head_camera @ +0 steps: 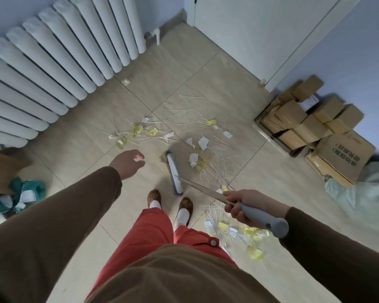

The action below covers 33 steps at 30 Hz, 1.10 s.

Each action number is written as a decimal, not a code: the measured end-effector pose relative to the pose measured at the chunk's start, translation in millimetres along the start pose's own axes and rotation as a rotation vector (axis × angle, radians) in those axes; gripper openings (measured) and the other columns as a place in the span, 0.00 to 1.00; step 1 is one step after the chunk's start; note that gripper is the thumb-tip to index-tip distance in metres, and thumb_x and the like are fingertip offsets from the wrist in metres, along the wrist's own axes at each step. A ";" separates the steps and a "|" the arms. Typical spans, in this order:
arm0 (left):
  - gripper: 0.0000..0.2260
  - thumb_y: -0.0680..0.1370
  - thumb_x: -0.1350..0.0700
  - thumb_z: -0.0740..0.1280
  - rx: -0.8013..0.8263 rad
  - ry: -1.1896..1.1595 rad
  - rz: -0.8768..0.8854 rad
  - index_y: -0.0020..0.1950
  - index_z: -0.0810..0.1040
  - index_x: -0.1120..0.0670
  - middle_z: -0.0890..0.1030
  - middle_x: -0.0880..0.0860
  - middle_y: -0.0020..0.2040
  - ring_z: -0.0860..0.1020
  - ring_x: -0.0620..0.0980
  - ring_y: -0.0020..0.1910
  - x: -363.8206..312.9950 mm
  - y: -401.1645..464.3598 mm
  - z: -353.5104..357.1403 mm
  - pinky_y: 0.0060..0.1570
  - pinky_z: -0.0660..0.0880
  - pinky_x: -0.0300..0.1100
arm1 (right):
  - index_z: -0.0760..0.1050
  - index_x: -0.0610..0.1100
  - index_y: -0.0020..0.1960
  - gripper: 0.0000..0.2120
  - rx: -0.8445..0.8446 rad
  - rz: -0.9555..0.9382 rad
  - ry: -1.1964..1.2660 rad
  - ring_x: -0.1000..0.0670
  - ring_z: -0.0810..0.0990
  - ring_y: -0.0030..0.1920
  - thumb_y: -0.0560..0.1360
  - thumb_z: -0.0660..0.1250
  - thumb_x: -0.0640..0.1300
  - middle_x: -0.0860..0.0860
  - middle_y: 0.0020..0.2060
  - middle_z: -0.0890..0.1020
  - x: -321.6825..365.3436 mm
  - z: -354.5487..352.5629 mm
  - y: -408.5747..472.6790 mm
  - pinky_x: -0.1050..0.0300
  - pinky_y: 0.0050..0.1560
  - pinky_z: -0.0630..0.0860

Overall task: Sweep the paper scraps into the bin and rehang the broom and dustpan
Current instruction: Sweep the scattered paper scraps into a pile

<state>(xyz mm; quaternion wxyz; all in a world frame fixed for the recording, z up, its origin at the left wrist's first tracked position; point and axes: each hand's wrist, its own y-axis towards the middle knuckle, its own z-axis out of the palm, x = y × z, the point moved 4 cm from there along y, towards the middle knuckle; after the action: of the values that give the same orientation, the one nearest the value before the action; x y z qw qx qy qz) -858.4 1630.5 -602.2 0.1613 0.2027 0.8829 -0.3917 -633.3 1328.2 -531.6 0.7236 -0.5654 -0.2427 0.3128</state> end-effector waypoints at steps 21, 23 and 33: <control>0.13 0.80 0.54 0.66 0.030 0.131 0.109 0.63 0.78 0.55 0.78 0.56 0.66 0.75 0.56 0.65 -86.9 77.2 -40.6 0.63 0.69 0.46 | 0.71 0.49 0.64 0.14 -0.087 -0.174 0.037 0.53 0.71 0.22 0.82 0.57 0.37 0.44 0.33 0.74 49.0 -10.6 -76.7 0.63 0.19 0.71; 0.13 0.79 0.54 0.66 0.031 0.129 0.118 0.62 0.79 0.55 0.79 0.56 0.65 0.76 0.56 0.64 -87.7 75.7 -39.3 0.62 0.70 0.46 | 0.69 0.51 0.66 0.16 -0.131 -0.262 0.006 0.54 0.70 0.21 0.81 0.56 0.36 0.44 0.33 0.73 53.9 -2.2 -78.4 0.64 0.18 0.70; 0.13 0.80 0.53 0.66 0.003 0.157 0.090 0.63 0.78 0.55 0.78 0.56 0.66 0.75 0.57 0.66 -40.5 37.9 -42.3 0.65 0.69 0.48 | 0.63 0.50 0.76 0.25 -0.107 -0.434 -0.069 0.55 0.70 0.21 0.81 0.57 0.36 0.46 0.32 0.73 46.3 46.3 -52.8 0.64 0.19 0.69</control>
<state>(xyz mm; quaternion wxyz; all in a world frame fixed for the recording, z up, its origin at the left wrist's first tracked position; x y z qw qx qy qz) -810.3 1676.3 -580.9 0.1090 0.2725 0.8822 -0.3682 -624.8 1384.0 -469.3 0.7343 -0.5264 -0.3994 0.1555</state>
